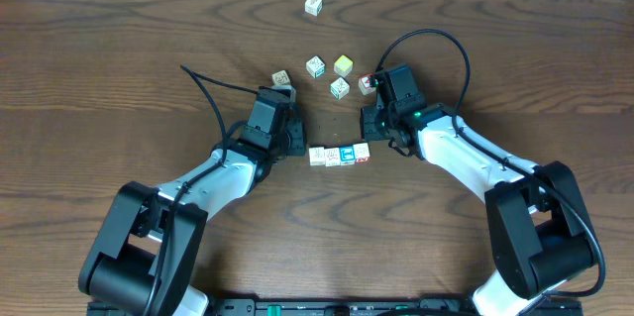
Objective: Lift 4 blocks
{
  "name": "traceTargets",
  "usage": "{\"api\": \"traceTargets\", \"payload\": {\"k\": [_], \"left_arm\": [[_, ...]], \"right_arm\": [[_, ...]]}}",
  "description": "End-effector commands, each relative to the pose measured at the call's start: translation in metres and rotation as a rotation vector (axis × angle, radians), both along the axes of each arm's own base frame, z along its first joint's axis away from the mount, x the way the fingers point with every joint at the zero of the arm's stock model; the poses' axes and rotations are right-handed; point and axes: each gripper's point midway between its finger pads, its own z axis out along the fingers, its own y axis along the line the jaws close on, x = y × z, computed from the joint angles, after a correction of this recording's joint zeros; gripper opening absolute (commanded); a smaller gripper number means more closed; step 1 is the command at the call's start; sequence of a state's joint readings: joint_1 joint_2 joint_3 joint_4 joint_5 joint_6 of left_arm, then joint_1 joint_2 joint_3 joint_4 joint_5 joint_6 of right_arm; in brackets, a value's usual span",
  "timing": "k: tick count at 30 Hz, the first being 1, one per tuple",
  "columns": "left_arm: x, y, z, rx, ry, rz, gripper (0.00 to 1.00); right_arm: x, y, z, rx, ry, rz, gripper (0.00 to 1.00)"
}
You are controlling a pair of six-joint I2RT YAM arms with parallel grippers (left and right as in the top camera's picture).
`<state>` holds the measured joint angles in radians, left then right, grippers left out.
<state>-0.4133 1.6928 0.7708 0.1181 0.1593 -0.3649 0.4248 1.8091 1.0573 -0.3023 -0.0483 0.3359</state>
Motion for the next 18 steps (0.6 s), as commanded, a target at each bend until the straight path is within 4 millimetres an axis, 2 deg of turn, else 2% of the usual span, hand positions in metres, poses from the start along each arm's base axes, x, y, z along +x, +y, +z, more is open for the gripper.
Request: {"api": "traceTargets", "payload": {"k": [1,6,13,18], "left_arm": [[0.003,-0.012,0.007,-0.044,-0.005,-0.046,0.07],[0.000,-0.017,0.007,-0.045,-0.004,-0.063,0.07],[-0.013,-0.038,0.007,-0.020,-0.018,-0.155,0.07],[-0.016,-0.038,0.005,-0.014,-0.005,-0.158,0.07]], "right_arm": [[0.000,-0.005,-0.004,-0.021,0.005,-0.002,0.01],[0.000,-0.005,-0.005,-0.022,0.005,-0.002,0.01],[0.000,-0.005,-0.005,-0.022,0.006,-0.002,0.01],[-0.002,-0.006,-0.006,-0.027,0.016,-0.002,0.01]]}}
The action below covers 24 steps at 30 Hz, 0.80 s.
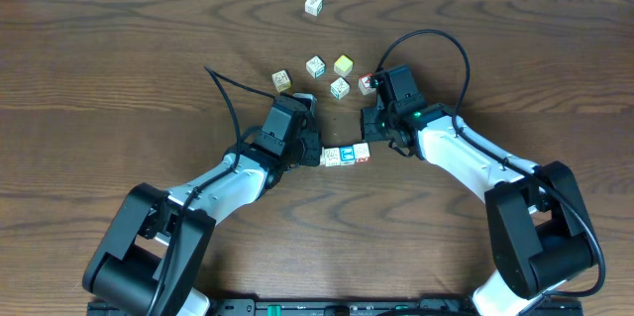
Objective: Lift 4 blocks
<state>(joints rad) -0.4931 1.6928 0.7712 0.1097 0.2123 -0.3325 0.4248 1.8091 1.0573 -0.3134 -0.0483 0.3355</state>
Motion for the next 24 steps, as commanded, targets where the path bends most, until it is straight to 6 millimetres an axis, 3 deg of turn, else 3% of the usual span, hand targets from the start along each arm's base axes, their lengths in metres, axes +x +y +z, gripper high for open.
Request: {"api": "traceTargets", "payload": {"k": [1,17,24], "left_arm": [[0.0057,-0.0023,0.0046,0.004,-0.018,-0.019,0.08],[-0.0011,0.0013,-0.0014,0.023,0.018,-0.019,0.07],[0.0083,0.0022,0.0037,0.027,-0.027,0.001,0.08]], "right_arm": [[-0.0008,-0.0055,-0.0051,-0.024,0.010,-0.002,0.01],[-0.0024,-0.0063,-0.0060,-0.027,0.017,-0.002,0.01],[-0.0024,-0.0063,-0.0060,-0.027,0.017,-0.002,0.01]]}}
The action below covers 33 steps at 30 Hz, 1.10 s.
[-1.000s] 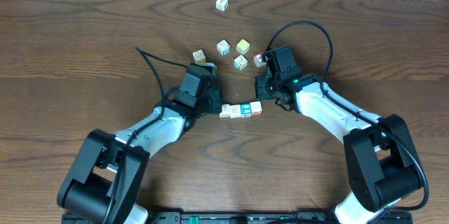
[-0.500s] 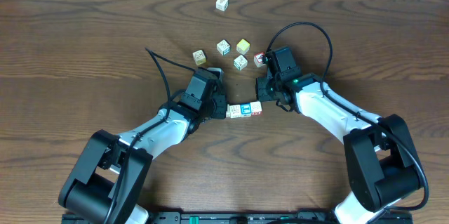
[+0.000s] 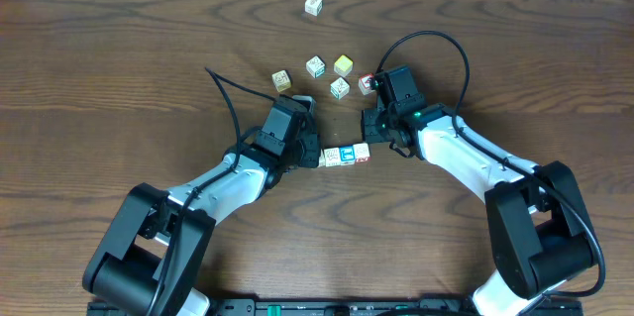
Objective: Lift 4 blocks
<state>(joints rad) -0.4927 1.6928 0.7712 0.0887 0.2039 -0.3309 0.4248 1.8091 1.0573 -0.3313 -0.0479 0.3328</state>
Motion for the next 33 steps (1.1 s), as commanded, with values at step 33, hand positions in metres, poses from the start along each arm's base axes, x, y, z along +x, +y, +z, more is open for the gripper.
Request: {"api": "traceTargets", "payload": {"k": [33], "left_arm": [[0.0056,-0.0107,0.0092,-0.038,-0.022,-0.041,0.07]], "right_arm": [[0.0017,-0.0050,-0.0038,-0.021,-0.001,-0.006,0.01]]}}
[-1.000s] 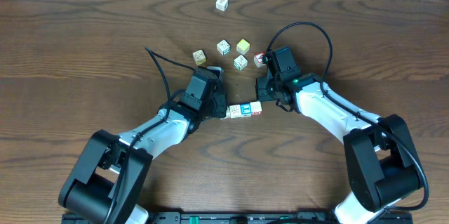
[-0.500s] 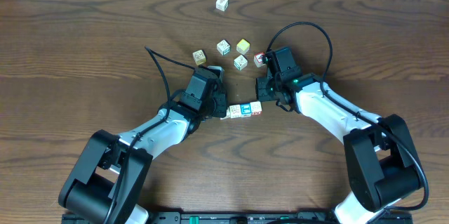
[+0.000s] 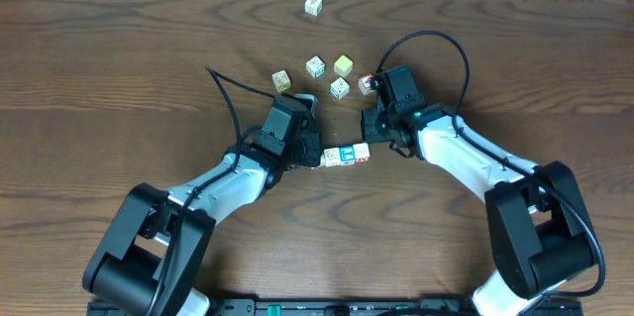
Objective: Lift 4 blocks
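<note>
A short row of blocks (image 3: 348, 155) lies mid-table, and three of its blocks show. My left gripper (image 3: 313, 154) sits at the row's left end and covers whatever is there. My right gripper (image 3: 370, 141) stands at the row's right end, against the last block (image 3: 363, 152). Both sets of fingers are hidden under the wrists in this overhead view, so I cannot tell whether they are open or shut. The row rests on the table.
Loose blocks lie behind the row: a tan one (image 3: 282, 80), a white one (image 3: 315, 65), a yellow-green one (image 3: 343, 64), a green-marked one (image 3: 340, 87), a reddish one (image 3: 367, 83) beside the right wrist, and a far one (image 3: 313, 4). Cables arch over both arms.
At first my left gripper stood a little left of and behind the row, whose blocks all showed, a fourth at its left end. By 1.9 s ago it had moved right to that end, covering that block. It has stayed there; the right arm has not moved.
</note>
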{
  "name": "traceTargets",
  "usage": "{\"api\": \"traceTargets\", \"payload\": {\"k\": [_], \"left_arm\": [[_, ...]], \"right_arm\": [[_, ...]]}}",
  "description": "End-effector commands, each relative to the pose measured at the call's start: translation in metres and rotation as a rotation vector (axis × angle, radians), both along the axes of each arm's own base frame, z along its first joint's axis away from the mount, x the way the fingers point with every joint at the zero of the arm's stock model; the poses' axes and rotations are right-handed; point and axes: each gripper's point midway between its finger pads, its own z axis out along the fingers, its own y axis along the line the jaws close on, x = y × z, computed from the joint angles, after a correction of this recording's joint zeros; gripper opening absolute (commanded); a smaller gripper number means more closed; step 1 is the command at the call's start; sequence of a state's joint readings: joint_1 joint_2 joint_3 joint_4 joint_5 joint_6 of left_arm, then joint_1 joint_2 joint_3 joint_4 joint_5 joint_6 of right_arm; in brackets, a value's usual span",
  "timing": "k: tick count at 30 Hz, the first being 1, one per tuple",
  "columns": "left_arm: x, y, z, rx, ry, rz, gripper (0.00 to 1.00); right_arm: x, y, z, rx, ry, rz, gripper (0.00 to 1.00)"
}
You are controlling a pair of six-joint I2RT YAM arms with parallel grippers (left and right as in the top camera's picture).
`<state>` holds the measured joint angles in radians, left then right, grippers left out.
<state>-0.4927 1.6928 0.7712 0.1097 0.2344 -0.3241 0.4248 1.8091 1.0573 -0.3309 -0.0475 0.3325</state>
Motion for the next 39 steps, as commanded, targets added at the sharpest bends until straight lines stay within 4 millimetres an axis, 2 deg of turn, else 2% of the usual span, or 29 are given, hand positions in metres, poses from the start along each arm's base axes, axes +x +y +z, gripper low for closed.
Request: {"api": "traceTargets", "payload": {"k": [1,16,28,34,39], "left_arm": [[0.005,-0.005,0.005,-0.012,-0.011,-0.018,0.08],[-0.002,-0.002,0.000,0.001,0.026,-0.018,0.07],[0.004,-0.003,0.004,-0.004,-0.003,-0.012,0.07],[0.032,0.021,0.012,0.052,-0.098,0.101,0.08],[0.026,0.035,0.002,0.083,-0.044,0.127,0.08]], "right_arm": [[0.002,-0.005,-0.004,-0.021,0.000,-0.006,0.01],[0.002,-0.005,-0.004,-0.020,-0.002,-0.006,0.01],[0.003,-0.005,-0.003,-0.022,-0.006,-0.008,0.01],[0.001,-0.006,-0.004,-0.026,0.001,-0.007,0.01],[0.002,-0.006,-0.004,-0.025,-0.002,-0.008,0.01]]}}
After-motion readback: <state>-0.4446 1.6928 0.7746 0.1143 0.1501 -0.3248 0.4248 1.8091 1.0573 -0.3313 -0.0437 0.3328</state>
